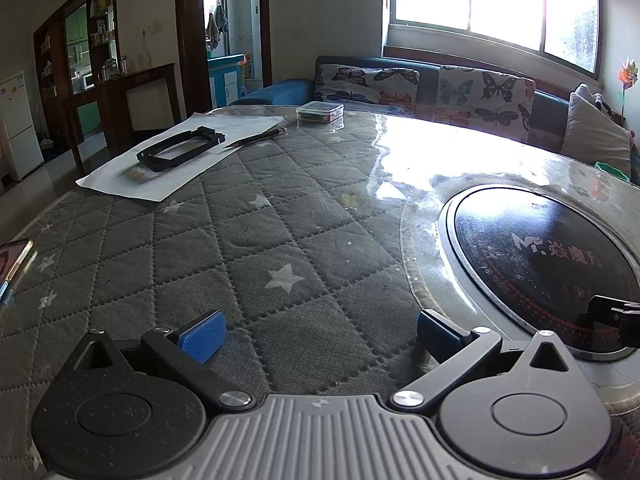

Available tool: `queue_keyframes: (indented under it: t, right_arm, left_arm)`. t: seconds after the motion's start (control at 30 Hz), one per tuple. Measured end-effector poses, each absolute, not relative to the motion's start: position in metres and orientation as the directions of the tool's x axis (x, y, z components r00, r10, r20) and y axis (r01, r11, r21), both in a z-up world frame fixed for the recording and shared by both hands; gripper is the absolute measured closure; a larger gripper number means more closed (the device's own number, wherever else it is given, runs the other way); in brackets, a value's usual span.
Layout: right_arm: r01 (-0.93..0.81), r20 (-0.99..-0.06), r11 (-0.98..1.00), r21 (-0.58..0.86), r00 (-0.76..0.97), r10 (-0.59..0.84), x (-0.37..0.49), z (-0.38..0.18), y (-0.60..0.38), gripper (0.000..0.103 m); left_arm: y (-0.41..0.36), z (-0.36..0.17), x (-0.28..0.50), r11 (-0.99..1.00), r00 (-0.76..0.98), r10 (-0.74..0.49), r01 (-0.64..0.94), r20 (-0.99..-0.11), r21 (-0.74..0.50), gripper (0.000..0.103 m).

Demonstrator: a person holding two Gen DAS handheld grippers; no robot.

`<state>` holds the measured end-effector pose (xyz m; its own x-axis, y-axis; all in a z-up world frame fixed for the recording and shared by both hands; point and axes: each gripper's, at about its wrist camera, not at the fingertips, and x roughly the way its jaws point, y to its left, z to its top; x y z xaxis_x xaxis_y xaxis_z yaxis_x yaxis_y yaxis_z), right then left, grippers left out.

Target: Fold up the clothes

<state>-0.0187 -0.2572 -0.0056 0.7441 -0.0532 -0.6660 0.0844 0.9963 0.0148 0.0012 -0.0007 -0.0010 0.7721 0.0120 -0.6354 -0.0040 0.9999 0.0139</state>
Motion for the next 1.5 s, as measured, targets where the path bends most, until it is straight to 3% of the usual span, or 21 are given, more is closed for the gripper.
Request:
queue_keyframes:
  t: [0.47, 0.87, 1.5]
  right_arm:
    - [0.062, -0.66, 0.998, 0.023, 0.75, -0.031, -0.046, 0.0, -0.257, 0.0]
    - [-0.007, -0.611, 1.0, 0.004, 0.792, 0.008, -0.109, 0.029, -0.261, 0.0]
    - [0.064, -0.572, 0.998, 0.025, 0.819, -0.039, -0.217, 0.051, -0.287, 0.0]
  left_arm:
    - [-0.006, 0.005, -0.005, 0.999, 0.754, 0.033, -0.013, -0.656, 0.035, 0.0]
    - [-0.03, 0.02, -0.036, 0.997, 0.723, -0.024, 0.072, -0.69, 0.04, 0.0]
    - [-0.081, 0.035, -0.099, 0.968, 0.658, -0.162, 0.251, -0.735, 0.012, 0.0]
